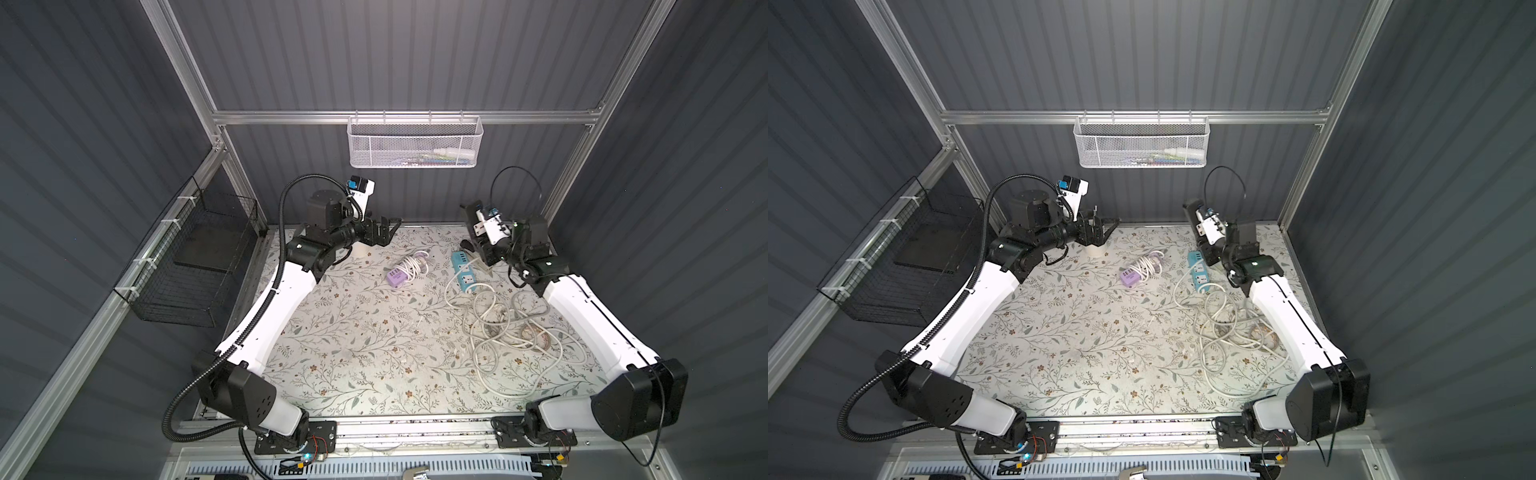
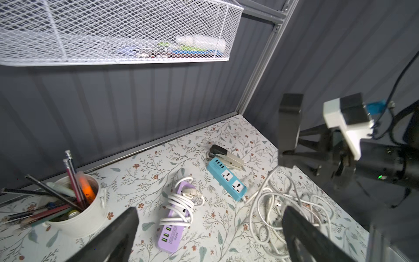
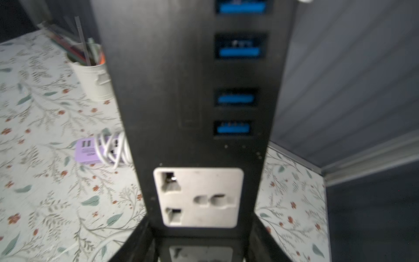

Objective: Unwrap the cord wrapped around the power strip
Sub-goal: Place the power strip at the center of the board.

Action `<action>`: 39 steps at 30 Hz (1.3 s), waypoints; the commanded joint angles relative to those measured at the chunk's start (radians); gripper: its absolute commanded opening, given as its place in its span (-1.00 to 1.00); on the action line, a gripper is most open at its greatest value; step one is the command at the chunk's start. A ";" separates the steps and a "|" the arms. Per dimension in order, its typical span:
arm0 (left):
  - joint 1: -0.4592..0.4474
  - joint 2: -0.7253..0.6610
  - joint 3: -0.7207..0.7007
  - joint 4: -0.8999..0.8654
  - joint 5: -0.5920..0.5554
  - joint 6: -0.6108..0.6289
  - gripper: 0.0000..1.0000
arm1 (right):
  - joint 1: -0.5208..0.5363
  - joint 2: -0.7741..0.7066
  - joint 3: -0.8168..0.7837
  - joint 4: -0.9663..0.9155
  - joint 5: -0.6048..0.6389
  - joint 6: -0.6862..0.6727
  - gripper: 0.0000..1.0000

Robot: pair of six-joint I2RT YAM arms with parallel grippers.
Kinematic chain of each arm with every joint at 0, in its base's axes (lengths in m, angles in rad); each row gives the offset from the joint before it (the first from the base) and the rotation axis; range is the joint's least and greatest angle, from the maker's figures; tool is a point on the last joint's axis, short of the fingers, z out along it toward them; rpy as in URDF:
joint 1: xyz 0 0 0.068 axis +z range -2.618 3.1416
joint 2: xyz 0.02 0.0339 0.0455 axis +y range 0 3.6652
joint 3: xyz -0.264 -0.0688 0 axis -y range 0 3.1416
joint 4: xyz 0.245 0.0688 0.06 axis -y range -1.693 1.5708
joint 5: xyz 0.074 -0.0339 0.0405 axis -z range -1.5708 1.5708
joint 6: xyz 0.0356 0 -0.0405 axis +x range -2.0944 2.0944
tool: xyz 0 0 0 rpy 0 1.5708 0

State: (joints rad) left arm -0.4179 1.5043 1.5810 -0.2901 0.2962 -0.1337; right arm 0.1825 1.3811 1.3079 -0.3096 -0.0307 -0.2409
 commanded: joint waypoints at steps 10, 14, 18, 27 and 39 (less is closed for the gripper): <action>-0.002 -0.007 -0.018 0.031 -0.060 0.039 0.99 | -0.282 0.209 0.188 -0.293 0.110 0.353 -1.00; -0.002 -0.013 -0.024 0.031 -0.066 0.044 1.00 | -0.320 0.323 0.250 -0.361 0.067 0.394 -1.00; -0.002 -0.024 -0.036 0.035 -0.086 0.057 0.99 | -0.337 0.412 0.307 -0.407 0.059 0.409 -1.00; -0.002 -0.027 -0.048 0.042 -0.121 0.061 1.00 | -0.352 0.607 0.425 -0.502 0.061 0.404 -1.00; -0.002 -0.006 -0.038 0.026 -0.129 0.052 1.00 | -0.374 0.765 0.510 -0.539 0.056 0.408 -1.00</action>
State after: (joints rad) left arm -0.4179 1.5021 1.5429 -0.2657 0.1745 -0.0887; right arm -0.1841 2.1361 1.7809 -0.8265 0.0345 0.1566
